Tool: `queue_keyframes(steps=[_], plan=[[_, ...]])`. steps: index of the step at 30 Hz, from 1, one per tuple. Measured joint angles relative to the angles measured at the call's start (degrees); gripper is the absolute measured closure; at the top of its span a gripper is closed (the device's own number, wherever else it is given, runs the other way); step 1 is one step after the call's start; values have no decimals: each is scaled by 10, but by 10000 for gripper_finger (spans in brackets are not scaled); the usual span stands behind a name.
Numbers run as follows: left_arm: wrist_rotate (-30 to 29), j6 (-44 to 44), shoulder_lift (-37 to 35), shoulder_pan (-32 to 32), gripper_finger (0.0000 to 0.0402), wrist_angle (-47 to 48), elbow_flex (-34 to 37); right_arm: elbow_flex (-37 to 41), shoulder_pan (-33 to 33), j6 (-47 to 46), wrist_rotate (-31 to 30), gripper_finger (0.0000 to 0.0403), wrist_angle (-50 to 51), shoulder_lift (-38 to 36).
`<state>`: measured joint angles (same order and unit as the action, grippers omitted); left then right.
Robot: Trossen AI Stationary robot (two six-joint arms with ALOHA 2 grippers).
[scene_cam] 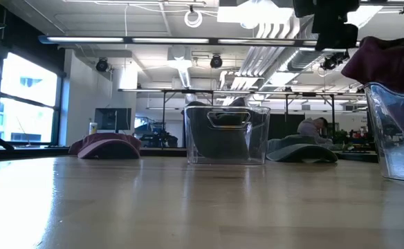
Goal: Pick & Place hat
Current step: Put the black cap into the top transparent bin
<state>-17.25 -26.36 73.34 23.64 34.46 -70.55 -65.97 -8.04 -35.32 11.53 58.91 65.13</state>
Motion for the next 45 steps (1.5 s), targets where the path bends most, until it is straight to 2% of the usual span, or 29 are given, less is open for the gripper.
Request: queue_keyframes(steps=[5, 8, 11, 15, 21, 26, 32, 40, 45], plan=[[-1, 18, 0, 0, 331, 71, -27, 2, -79, -51, -25, 221, 12, 2], [-6, 36, 0, 0, 331, 87, -27, 2, -152, -39, -54, 221, 12, 17], [-28, 37, 0, 0, 331, 98, -27, 2, -232, 18, -81, 222, -1, 49], [-91, 27, 0, -10, 331, 67, -27, 2, -317, 97, -95, 222, -26, 121], [-95, 4, 5, -90, 331, -28, -27, 2, -393, 183, -142, 222, -97, 236], [-83, -43, 5, -155, 331, -83, -27, 2, -421, 221, -185, 222, -125, 299], [-44, -41, 5, -201, 331, -99, -27, 2, -419, 251, -114, 222, -85, 319], [24, 72, 5, -243, 331, -88, -27, 2, -400, 207, 5, 222, 3, 242], [61, 131, 5, -263, 331, -40, -27, 1, -405, 146, -7, 222, -15, 182]])
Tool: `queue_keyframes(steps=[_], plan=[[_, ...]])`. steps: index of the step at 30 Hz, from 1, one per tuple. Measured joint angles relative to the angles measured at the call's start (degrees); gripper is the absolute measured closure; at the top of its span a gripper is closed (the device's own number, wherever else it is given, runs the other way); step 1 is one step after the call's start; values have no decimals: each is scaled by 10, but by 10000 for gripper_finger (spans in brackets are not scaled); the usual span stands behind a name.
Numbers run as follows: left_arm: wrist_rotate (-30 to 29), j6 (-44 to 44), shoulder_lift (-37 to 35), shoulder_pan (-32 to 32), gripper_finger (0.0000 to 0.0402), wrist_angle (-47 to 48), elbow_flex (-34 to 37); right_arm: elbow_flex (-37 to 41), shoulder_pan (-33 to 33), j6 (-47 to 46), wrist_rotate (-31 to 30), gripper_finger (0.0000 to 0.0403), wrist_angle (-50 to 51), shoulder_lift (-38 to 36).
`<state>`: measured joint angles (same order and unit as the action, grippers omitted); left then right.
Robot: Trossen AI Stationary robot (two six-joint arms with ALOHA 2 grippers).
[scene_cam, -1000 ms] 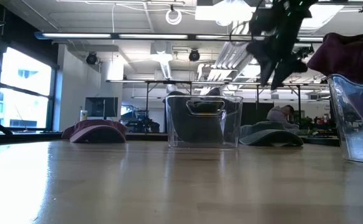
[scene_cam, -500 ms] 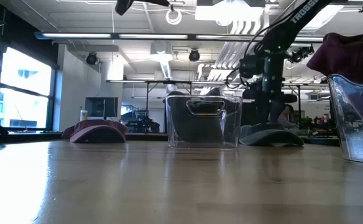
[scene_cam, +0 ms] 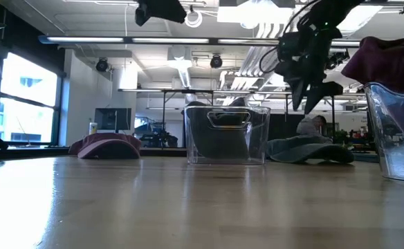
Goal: Pick & Place hat
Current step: Put the black cap into the top transparent bin
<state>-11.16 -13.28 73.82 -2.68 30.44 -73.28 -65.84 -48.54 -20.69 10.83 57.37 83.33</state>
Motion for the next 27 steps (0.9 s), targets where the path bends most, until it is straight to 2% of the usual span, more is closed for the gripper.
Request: queue_keyframes(steps=[5, 9, 15, 21, 27], plan=[[47, 38, 0, -21, 331, 36, 0, 0, -23, -4, -19, 218, -21, 4], [92, 40, 0, -27, 331, 41, 0, 0, -49, 1, -53, 193, -25, 41], [95, 24, 0, -26, 331, 40, 0, 0, -79, 16, -133, 159, -32, 90], [93, -4, 0, -26, 331, 28, 0, 0, -87, 32, -128, 167, -61, 125], [73, -18, 0, -26, 331, 8, 0, 0, -88, 32, -153, 203, -68, 139]])
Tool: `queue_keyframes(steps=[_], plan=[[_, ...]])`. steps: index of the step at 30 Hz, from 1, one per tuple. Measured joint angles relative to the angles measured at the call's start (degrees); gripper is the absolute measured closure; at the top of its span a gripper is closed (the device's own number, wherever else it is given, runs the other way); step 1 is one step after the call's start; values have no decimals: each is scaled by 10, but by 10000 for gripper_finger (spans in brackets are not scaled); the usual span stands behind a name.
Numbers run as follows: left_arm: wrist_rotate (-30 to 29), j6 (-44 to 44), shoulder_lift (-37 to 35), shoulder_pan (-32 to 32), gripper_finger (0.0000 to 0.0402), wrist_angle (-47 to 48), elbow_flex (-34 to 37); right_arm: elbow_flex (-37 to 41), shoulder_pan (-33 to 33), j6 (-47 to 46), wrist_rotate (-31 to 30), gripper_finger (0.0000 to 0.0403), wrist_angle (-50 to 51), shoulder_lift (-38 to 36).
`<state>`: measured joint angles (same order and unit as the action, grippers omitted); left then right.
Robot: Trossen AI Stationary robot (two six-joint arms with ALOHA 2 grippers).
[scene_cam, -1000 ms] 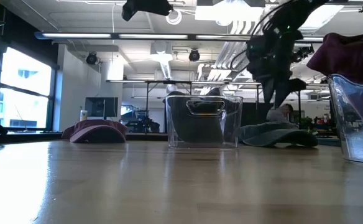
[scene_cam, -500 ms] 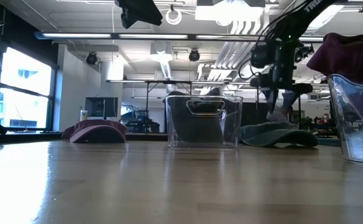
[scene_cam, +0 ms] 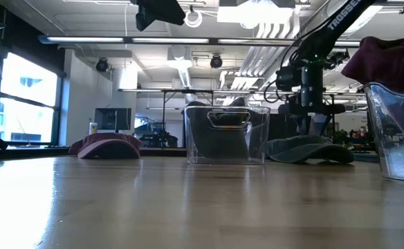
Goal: Pick & Place hat
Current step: Put the black cap into the top transparent bin
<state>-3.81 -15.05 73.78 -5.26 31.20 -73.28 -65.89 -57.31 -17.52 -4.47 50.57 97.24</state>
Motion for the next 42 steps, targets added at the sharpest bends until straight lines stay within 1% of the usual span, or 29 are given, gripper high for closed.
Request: queue_keyframes(steps=[8, 14, 18, 20, 22, 24, 26, 28, 33, 36, 39, 42], plan=[[-2, -3, 0, 0, 331, -14, 0, 0, 12, -14, 15, 275, 19, 0], [-4, -3, 0, 0, 331, -13, 0, 0, 39, -34, 13, 310, 23, 0], [-4, -3, 0, 0, 331, -11, 0, 26, 50, -48, 19, 333, 23, 4], [-2, -3, 0, 0, 331, -10, 0, 43, 56, -50, 16, 355, 23, 5], [6, -3, 0, 0, 331, -10, 0, 53, 61, -50, 12, 385, 24, 0], [16, -3, 0, 0, 331, -10, 0, 58, 68, -49, 2, 394, 24, -16], [18, -2, 0, 0, 331, -8, 0, 58, 74, -59, -14, 389, 29, -43], [19, 1, 0, 0, 331, -7, 0, 58, 76, -65, -11, 394, 29, -82], [14, 25, 0, 0, 331, -23, 0, 57, 76, -82, 38, 393, 35, -208], [14, 37, 0, -10, 331, -67, 0, 57, 76, -85, 65, 398, 36, -288], [46, 45, 0, -28, 331, -128, 0, 57, 88, -87, 86, 396, 23, -363], [64, 47, 0, -54, 331, -192, 0, 57, 117, -105, 109, 397, -13, -425]])
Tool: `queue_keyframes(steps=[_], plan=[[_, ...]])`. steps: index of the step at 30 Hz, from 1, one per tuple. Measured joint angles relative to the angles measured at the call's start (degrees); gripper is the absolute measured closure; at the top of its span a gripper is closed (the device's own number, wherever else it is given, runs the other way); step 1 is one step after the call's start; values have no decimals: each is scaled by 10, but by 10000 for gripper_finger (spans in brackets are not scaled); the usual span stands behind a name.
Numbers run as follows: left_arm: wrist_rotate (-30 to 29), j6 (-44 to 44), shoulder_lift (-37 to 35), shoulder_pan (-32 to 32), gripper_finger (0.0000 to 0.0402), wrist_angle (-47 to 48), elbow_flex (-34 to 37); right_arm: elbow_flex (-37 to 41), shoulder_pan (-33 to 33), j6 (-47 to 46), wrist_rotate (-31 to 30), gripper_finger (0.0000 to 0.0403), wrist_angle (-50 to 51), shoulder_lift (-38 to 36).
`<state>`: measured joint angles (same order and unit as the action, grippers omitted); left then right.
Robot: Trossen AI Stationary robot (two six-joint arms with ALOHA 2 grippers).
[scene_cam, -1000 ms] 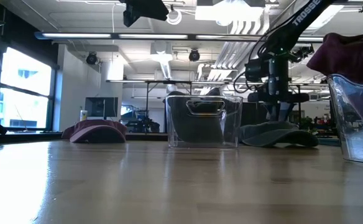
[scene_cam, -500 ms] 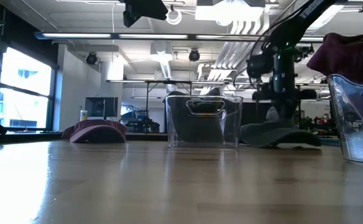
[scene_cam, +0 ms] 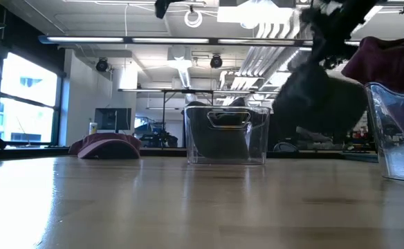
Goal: Pick & Place hat
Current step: Put the black cap into the top transparent bin
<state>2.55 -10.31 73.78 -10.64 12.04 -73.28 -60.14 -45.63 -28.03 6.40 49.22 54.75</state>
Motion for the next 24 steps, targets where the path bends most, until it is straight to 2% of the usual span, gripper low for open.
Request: queue_keyframes(steps=[4, 7, 12, 18, 21, 24], plan=[[-1, 30, 4, -31, 327, -82, 0, 0, 53, -29, 11, 398, -74, -56], [21, 72, 5, -53, 309, -118, 0, 0, 94, -35, 11, 398, -142, -73], [56, 70, 24, -75, 235, -152, -1, 0, 157, -27, 16, 398, -242, -61], [42, 54, 51, -73, 124, -201, 0, 0, 213, -14, 7, 399, -317, -16], [8, 26, 70, -74, 97, -206, 0, 0, 231, -15, 6, 397, -339, 6], [-10, 23, 93, -74, 91, -203, 2, 0, 248, -15, 6, 397, -356, 23]])
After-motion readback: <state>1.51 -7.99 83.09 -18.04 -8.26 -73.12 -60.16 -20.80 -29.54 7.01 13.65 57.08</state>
